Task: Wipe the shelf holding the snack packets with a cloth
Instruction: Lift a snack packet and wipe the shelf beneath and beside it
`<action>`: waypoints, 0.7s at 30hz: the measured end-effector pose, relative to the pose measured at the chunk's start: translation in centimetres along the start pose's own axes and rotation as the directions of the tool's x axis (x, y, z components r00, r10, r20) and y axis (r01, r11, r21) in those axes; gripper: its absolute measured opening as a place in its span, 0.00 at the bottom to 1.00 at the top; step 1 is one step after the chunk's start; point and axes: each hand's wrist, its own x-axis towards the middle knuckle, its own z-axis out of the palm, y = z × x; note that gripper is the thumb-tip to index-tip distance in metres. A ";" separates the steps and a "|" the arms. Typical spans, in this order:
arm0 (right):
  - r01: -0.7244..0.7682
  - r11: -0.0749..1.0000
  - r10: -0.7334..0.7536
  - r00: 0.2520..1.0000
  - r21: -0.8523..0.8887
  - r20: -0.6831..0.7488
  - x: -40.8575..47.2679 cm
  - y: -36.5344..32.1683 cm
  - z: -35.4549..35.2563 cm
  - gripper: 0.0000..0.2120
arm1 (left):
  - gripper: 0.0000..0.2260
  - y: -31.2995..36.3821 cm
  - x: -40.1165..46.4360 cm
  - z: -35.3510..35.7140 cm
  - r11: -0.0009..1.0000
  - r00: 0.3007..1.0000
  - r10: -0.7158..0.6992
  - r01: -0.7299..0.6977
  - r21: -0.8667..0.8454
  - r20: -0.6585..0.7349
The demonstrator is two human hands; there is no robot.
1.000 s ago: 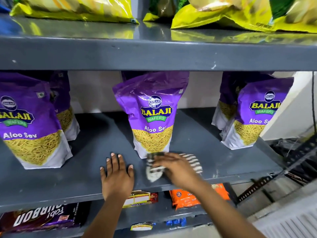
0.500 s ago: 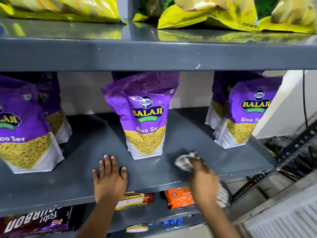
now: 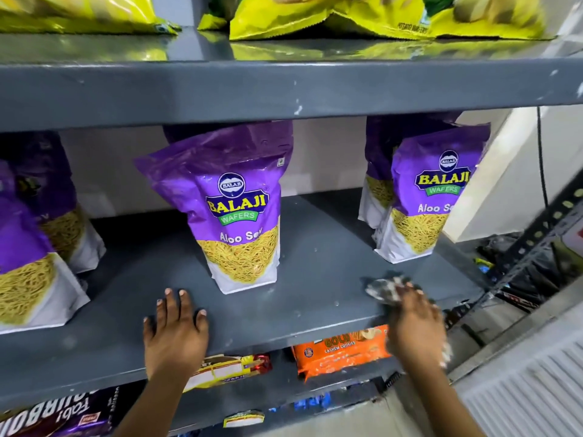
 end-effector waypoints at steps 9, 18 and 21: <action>0.057 0.994 -0.064 0.995 0.097 0.077 4.4 2.3 0.1 0.20 | 0.25 0.1 0.1 -0.4 1.000 1.000 -0.005 0.004 0.012 0.023; 0.434 0.884 -0.460 0.873 0.172 0.164 -3.6 -10.6 1.6 0.31 | 0.41 -4.3 -0.9 -1.8 0.980 0.976 0.192 -0.196 0.027 0.100; 0.508 0.834 -0.548 0.810 0.217 0.208 -6.5 -16.1 2.3 0.28 | 0.44 -9.2 -1.6 -3.1 0.979 0.975 0.202 -0.201 -0.018 0.094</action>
